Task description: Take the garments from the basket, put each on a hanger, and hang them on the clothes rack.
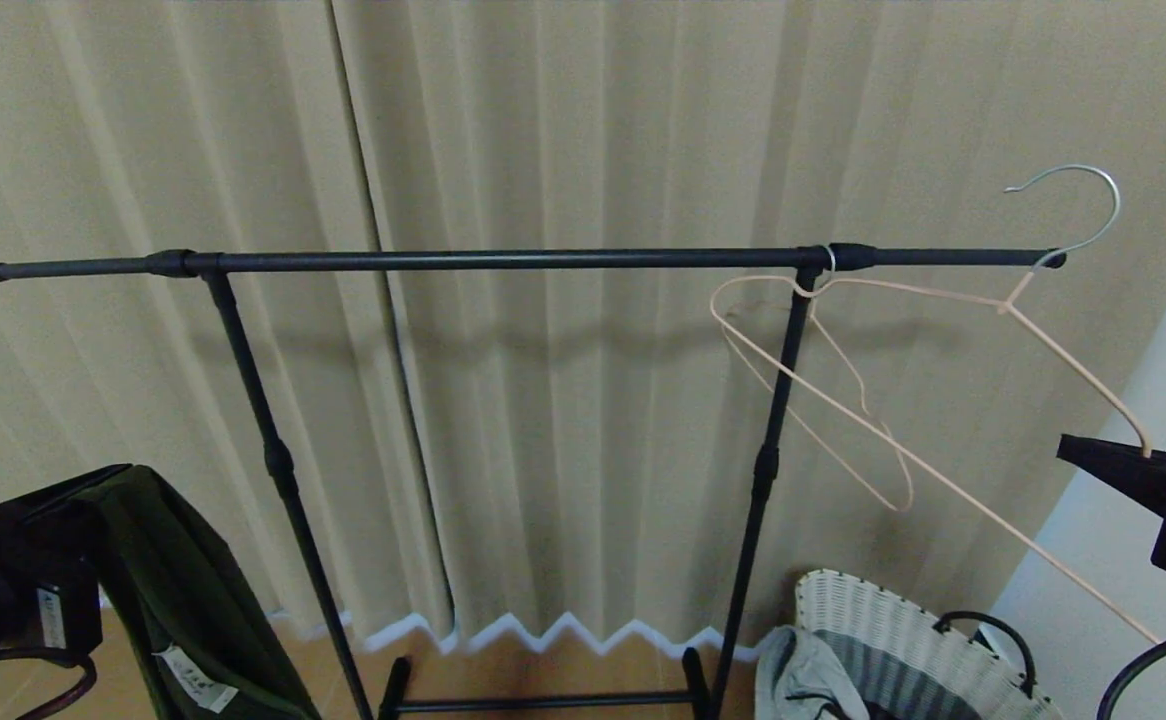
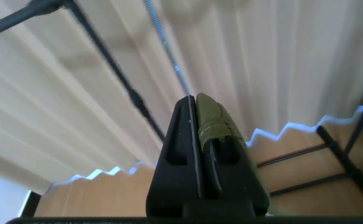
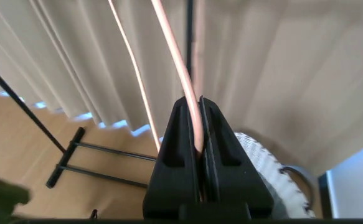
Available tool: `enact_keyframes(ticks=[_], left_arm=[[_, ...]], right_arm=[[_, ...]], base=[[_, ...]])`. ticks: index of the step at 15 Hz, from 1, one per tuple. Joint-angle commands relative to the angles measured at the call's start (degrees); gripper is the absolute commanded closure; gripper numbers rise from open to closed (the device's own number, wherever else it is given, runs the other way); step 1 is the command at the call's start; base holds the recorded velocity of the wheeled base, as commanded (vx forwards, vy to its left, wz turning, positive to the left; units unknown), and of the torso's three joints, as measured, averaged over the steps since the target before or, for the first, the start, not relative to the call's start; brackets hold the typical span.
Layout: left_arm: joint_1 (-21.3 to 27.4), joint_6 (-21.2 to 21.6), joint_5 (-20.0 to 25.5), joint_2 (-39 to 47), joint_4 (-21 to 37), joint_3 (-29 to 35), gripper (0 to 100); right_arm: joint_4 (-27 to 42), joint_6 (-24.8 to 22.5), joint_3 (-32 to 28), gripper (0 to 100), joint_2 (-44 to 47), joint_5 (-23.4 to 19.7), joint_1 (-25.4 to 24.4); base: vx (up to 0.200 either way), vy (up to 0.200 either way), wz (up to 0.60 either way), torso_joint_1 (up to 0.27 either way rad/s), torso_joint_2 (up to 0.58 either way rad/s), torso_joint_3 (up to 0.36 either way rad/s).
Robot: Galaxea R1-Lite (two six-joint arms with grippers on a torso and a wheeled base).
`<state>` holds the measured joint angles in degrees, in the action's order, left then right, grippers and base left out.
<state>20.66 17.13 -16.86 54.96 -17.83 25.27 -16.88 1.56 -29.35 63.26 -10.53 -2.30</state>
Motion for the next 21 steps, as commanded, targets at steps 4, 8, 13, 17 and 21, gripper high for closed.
enact_keyframes(ticks=[4, 8, 13, 17, 21], left_arm=[[0.0, 0.1, 0.0, 0.0, 0.0, -0.2, 100], [0.0, 0.1, 0.0, -0.2, 0.1, -0.9, 100], [0.1, -0.2, 0.2, 2.7, 0.2, 2.0, 100], [0.3, -1.0, -0.5, 11.1, 0.3, 8.2, 100], [1.9, -5.8, -0.7, 21.4, 0.3, 15.2, 100]], right_arm=[[0.2, -0.1, 0.1, 100, 0.2, 0.0, -0.1], [0.7, -0.2, 1.1, 100, 0.4, 0.2, -2.6], [4.0, -0.2, 1.1, 100, 1.2, 0.5, -10.0], [3.2, 0.3, 1.0, 100, 5.1, 1.9, -15.4], [3.2, 5.1, 0.7, 100, 6.1, 2.8, -21.4]], base=[[0.0, 0.05, 0.0, -0.001, 0.0, 0.001], [0.0, 0.0, 0.0, 0.0, 0.0, 0.0], [0.0, 0.0, 0.0, 0.0, 0.0, 0.0], [0.0, 0.0, 0.0, 0.0, 0.0, 0.0], [0.0, 0.0, 0.0, 0.0, 0.0, 0.0]])
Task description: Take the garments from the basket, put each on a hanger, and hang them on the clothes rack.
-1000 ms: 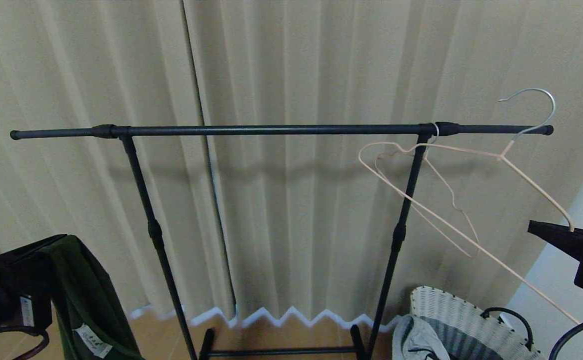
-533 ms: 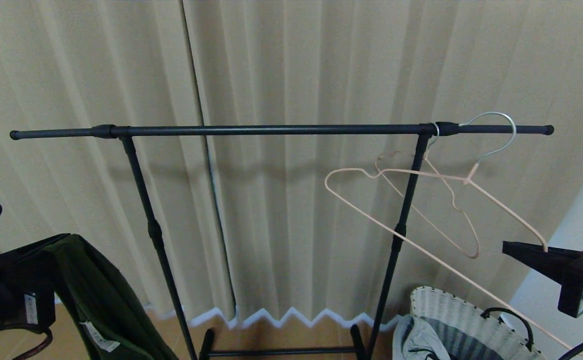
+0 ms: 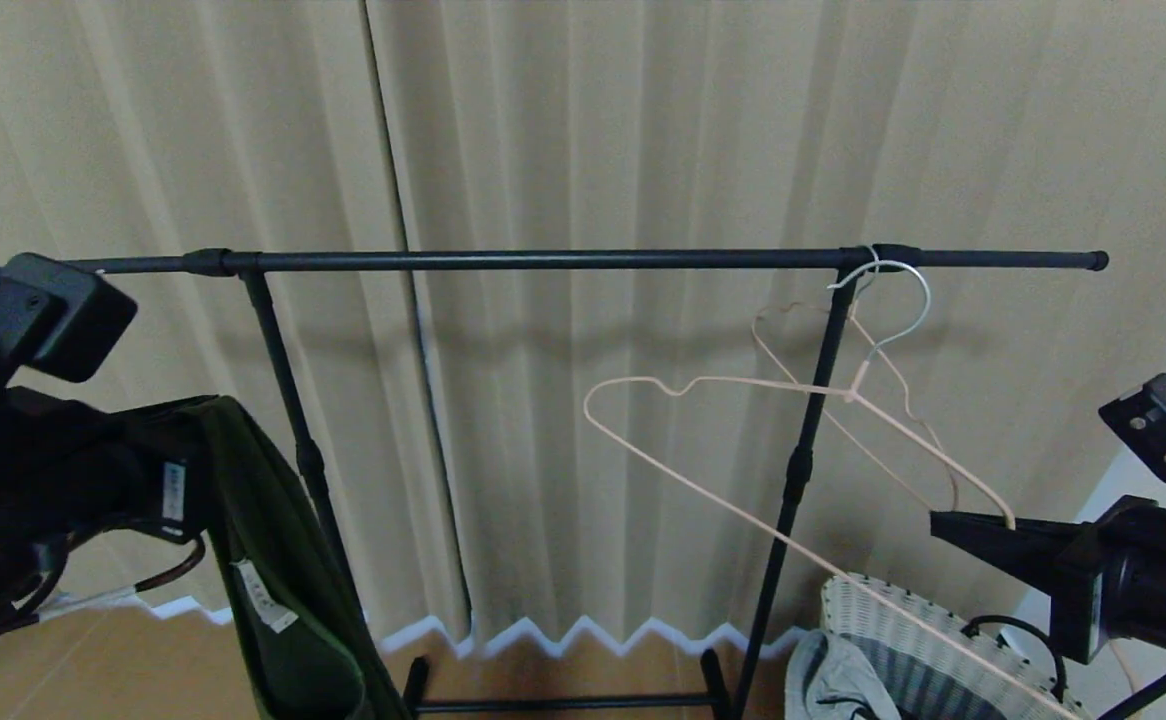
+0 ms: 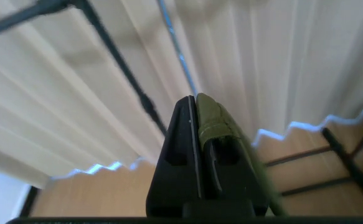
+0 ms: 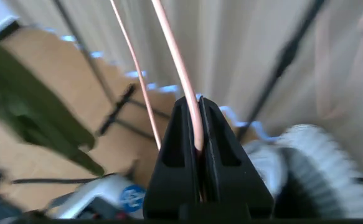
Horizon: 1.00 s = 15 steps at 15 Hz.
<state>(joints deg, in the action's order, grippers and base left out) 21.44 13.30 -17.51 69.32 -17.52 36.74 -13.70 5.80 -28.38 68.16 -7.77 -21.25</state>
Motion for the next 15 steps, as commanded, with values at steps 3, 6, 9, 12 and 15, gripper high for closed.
enact_keyframes(ticks=[3, 6, 9, 12, 15], left_arm=[[5.2, -10.8, -5.9, 18.9, 0.3, 14.3, 100], [7.3, -12.6, -11.5, 26.0, 0.3, 21.4, 100], [8.2, -13.0, -11.6, 28.2, 0.2, 23.5, 100], [8.5, -14.2, -11.6, 28.1, 0.3, 23.3, 100], [8.5, -14.2, -11.7, 27.9, 0.5, 22.9, 100]], right_arm=[[-0.4, 6.9, -2.2, 100, 2.9, 0.0, -10.7], [-0.3, 10.0, -3.3, 100, 3.1, 0.0, -15.8], [-0.4, 11.0, -4.5, 100, 5.0, 0.1, -18.3], [-0.4, 11.1, -6.2, 100, 7.3, 0.6, -18.5], [-0.4, 11.2, -8.4, 100, 10.3, 3.0, -18.5]], base=[[0.0, 0.0, 0.0, 0.0, 0.0, 0.0], [0.0, 0.0, 0.0, 0.0, 0.0, 0.0], [0.0, 0.0, 0.0, 0.0, 0.0, 0.0], [0.0, 0.0, 0.0, 0.0, 0.0, 0.0], [0.0, 0.0, 0.0, 0.0, 0.0, 0.0]])
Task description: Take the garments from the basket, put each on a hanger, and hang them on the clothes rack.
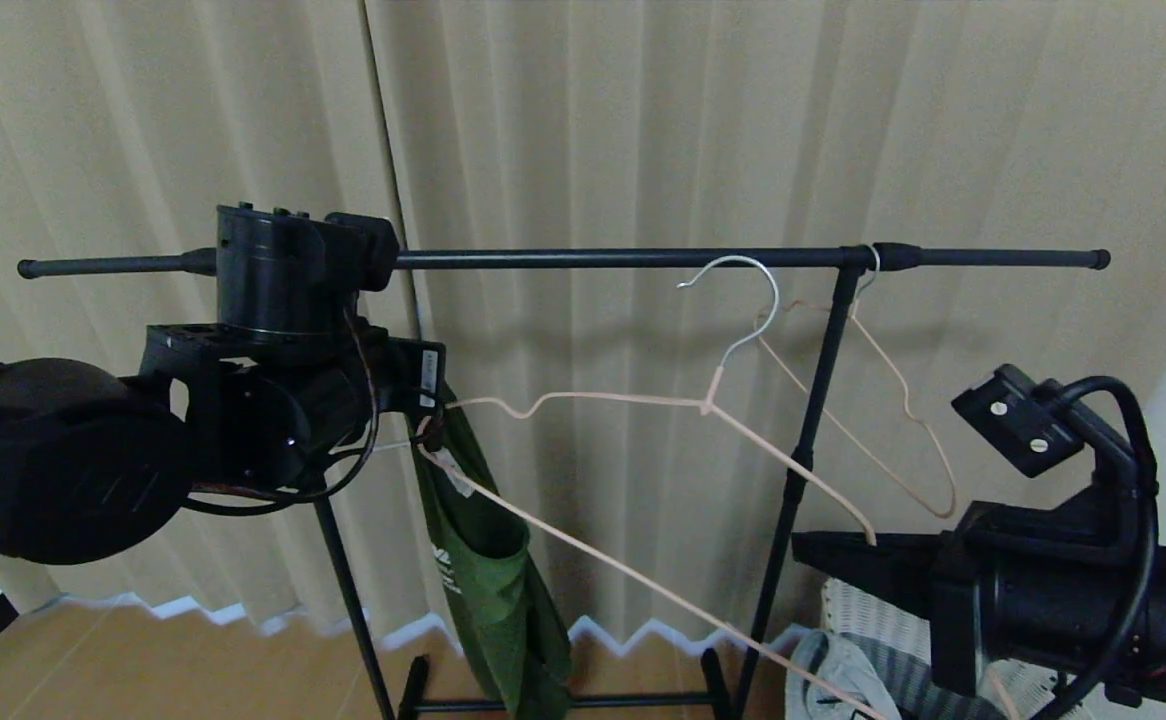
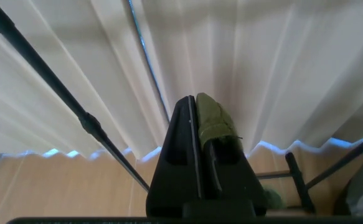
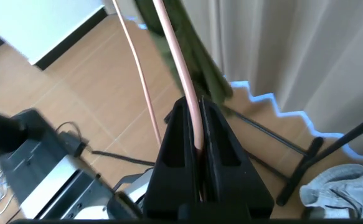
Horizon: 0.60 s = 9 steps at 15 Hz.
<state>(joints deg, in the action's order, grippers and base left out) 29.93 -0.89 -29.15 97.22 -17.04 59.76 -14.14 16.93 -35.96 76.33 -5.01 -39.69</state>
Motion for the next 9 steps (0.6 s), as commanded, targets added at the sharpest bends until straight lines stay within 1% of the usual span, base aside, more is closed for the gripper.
enact_keyframes(ticks=[1, 3, 4, 6, 9], left_arm=[[0.0, 0.0, 0.0, 0.0, 0.0, -0.1, 100], [0.0, 0.0, 0.0, 0.0, -0.1, -0.1, 100], [0.0, 0.0, 0.0, 0.0, 0.0, -0.1, 100], [0.0, 0.0, -0.3, 0.0, 0.0, -0.1, 100], [0.0, 0.0, -3.1, 0.3, 0.0, -0.1, 100]], right_arm=[[-0.1, 0.0, -1.5, 100, 2.8, 0.7, 0.0], [-1.6, -0.1, -2.0, 100, 3.8, 1.1, 0.0], [-4.1, -0.1, -2.0, 100, 5.1, 2.3, 0.0], [-5.4, -0.1, -2.2, 100, 6.8, 3.5, 0.0], [-5.6, -0.1, -3.4, 100, 9.1, 4.7, -1.0]], base=[[0.0, 0.0, 0.0, 0.0, 0.0, 0.0], [0.0, 0.0, 0.0, 0.0, 0.0, 0.0], [0.0, 0.0, 0.0, 0.0, 0.0, 0.0], [0.0, 0.0, 0.0, 0.0, 0.0, 0.0], [0.0, 0.0, 0.0, 0.0, 0.0, 0.0]])
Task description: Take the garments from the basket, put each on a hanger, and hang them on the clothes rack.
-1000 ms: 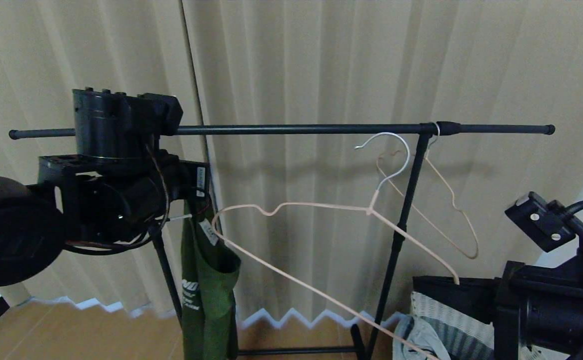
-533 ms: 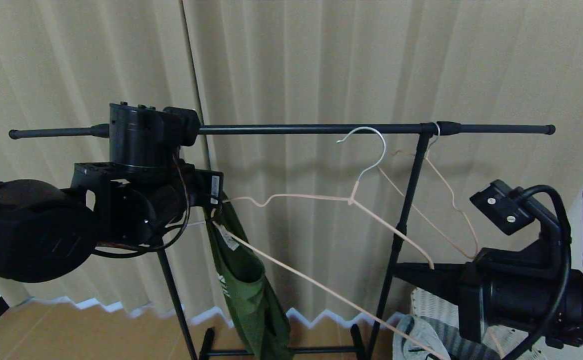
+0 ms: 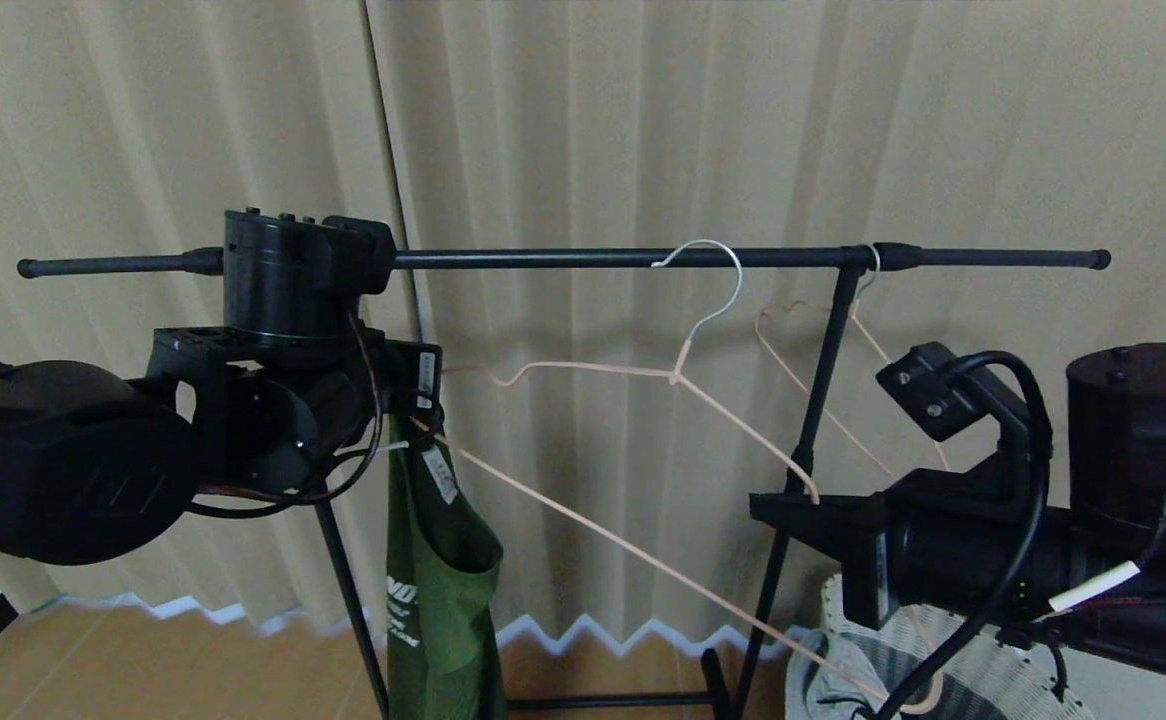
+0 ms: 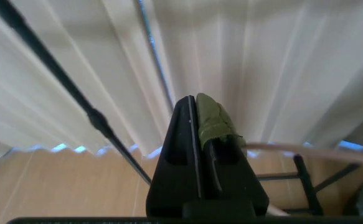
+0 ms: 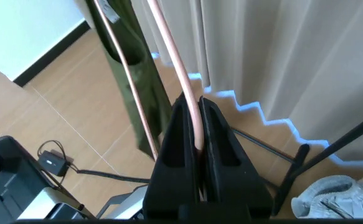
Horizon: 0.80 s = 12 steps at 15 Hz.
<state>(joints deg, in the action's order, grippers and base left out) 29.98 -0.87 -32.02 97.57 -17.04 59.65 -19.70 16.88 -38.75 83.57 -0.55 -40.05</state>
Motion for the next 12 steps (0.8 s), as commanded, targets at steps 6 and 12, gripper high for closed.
enact_keyframes(ticks=[6, 12], left_arm=[[-0.2, 0.0, -2.4, -0.4, 1.1, 0.1, 100], [-1.0, 0.3, -5.9, -1.5, 1.4, -0.1, 100]], right_arm=[[0.6, 2.3, -7.2, 100, 9.9, 10.2, -7.9], [0.7, 2.6, -7.7, 100, 11.6, 13.6, -8.0]], base=[[0.0, 0.0, 0.0, 0.0, 0.0, 0.0], [0.0, 0.0, 0.0, 0.0, 0.0, 0.0]])
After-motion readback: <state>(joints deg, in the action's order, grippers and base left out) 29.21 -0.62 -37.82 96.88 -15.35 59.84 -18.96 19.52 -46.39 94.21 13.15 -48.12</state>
